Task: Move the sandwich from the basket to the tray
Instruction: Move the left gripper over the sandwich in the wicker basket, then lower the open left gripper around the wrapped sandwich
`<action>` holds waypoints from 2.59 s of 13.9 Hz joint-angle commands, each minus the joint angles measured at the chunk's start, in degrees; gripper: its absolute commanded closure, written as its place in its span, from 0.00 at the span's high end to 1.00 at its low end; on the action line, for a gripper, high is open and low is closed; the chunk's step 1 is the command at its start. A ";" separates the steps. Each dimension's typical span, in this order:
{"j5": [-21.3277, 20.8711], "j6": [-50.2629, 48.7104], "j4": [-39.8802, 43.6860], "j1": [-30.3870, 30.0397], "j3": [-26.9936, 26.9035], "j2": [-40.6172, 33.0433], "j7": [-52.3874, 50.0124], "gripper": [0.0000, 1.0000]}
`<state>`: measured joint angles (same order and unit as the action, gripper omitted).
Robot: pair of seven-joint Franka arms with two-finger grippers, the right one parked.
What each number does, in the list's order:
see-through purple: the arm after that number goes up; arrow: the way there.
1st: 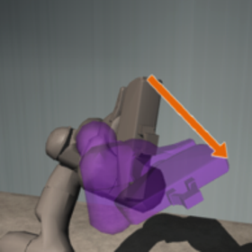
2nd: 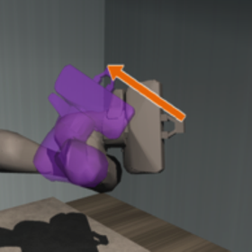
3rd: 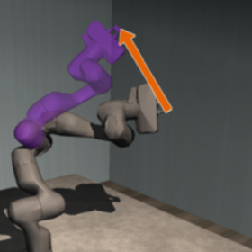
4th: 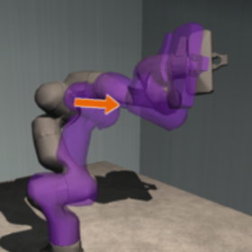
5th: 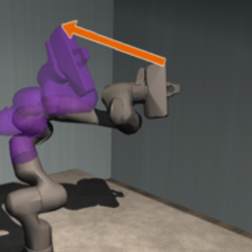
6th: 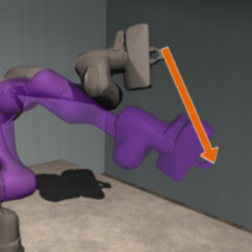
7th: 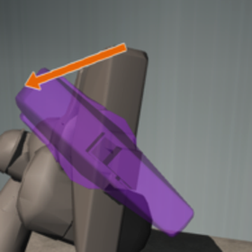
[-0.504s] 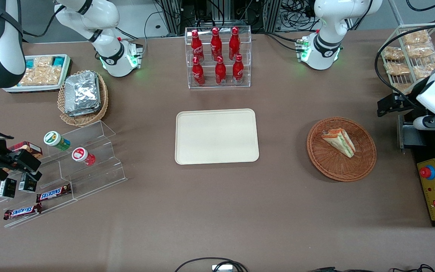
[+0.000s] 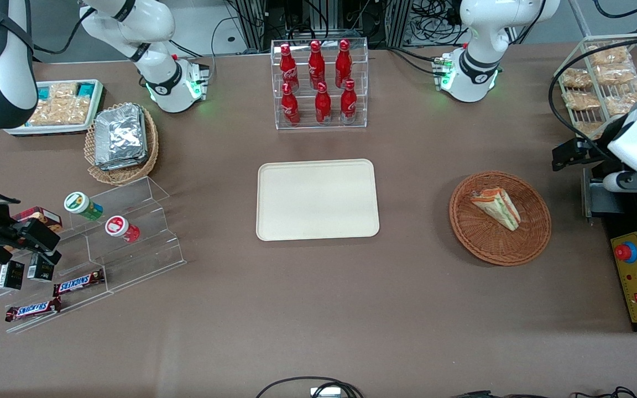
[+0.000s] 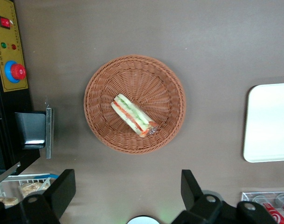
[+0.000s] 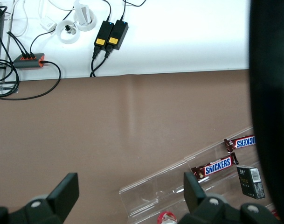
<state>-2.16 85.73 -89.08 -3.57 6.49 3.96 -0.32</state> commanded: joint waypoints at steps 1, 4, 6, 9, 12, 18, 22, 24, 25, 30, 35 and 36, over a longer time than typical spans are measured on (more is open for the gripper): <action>-2.05 6.96 -7.56 0.05 -0.42 -0.70 0.07 1.00; -2.14 16.55 -18.03 -0.04 -0.51 -2.29 -6.15 1.00; -2.14 20.86 -22.87 -0.04 -0.60 -2.90 -8.89 1.00; -2.14 27.62 -29.29 0.05 -0.51 -3.08 -17.14 1.00; -2.14 35.27 -35.96 0.14 -0.51 -3.43 -25.04 1.00; -2.23 49.41 -46.08 0.32 -0.42 -2.91 -34.21 1.00; -2.14 59.88 -52.68 0.14 -0.42 -2.03 -37.02 1.00; -2.23 63.40 -54.18 0.14 -0.42 -0.98 -38.95 1.00; -2.14 64.72 -54.97 0.05 -0.42 -0.45 -39.14 1.00; -2.05 70.44 -56.64 -0.03 -0.60 2.71 -39.23 1.00; -2.05 71.68 -56.56 -1.62 -0.60 4.30 -39.23 0.60; -2.05 71.68 -56.56 -1.62 -0.60 4.48 -39.23 0.28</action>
<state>-3.45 155.95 -145.18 -4.77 5.79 8.23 -38.56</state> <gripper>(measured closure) 0.119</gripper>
